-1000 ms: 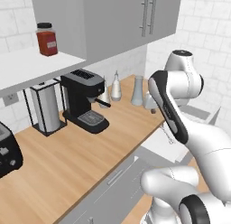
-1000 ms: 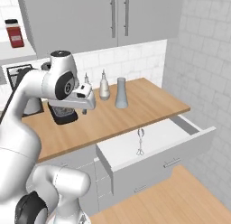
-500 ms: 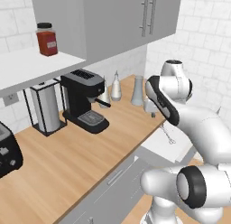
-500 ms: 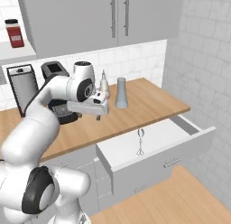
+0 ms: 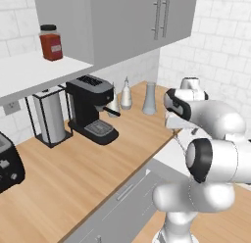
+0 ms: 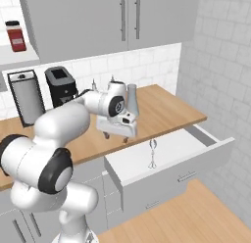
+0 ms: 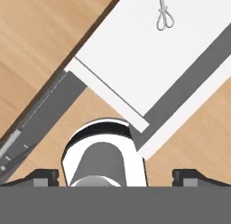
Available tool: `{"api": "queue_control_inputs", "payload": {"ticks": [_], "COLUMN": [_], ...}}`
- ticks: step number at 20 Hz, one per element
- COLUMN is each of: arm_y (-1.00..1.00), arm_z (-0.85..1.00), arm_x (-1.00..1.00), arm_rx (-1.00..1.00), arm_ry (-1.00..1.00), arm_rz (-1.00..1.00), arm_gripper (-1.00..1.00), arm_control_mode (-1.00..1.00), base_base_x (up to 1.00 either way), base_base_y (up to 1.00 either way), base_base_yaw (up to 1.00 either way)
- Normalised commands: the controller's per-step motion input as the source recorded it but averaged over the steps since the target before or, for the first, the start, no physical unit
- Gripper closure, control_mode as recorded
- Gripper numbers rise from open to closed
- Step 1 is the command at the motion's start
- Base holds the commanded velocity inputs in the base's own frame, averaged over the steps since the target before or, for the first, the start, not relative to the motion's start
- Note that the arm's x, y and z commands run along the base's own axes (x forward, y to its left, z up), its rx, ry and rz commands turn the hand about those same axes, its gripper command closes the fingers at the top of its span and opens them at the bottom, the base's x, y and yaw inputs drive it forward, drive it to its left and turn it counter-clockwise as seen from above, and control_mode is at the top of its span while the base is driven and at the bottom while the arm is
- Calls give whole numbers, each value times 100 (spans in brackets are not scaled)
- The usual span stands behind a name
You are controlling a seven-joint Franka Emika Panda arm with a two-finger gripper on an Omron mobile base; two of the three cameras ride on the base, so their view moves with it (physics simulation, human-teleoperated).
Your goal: Pick the tongs from the drawer and place it on the counter.
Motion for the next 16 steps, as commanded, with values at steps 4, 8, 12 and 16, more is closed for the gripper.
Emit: {"api": "queue_control_inputs", "payload": {"ticks": [4,8,12,16], "arm_y": [-52,-55,-55,-20], "arm_z": [-78,-65,-57,-49], "arm_x": [16,7,0,0], "arm_rx": [0,0,0,-1], "arm_ry": [11,10,5,4], "arm_rz": [-8,-7,-4,-2], "arm_gripper": [-100,-100,-100,-100], "arm_control_mode": [-100,-100,-100,-100], "base_base_x": [0,0,0,0], "base_base_y": [0,0,0,0], "base_base_yaw": [0,0,0,0]}}
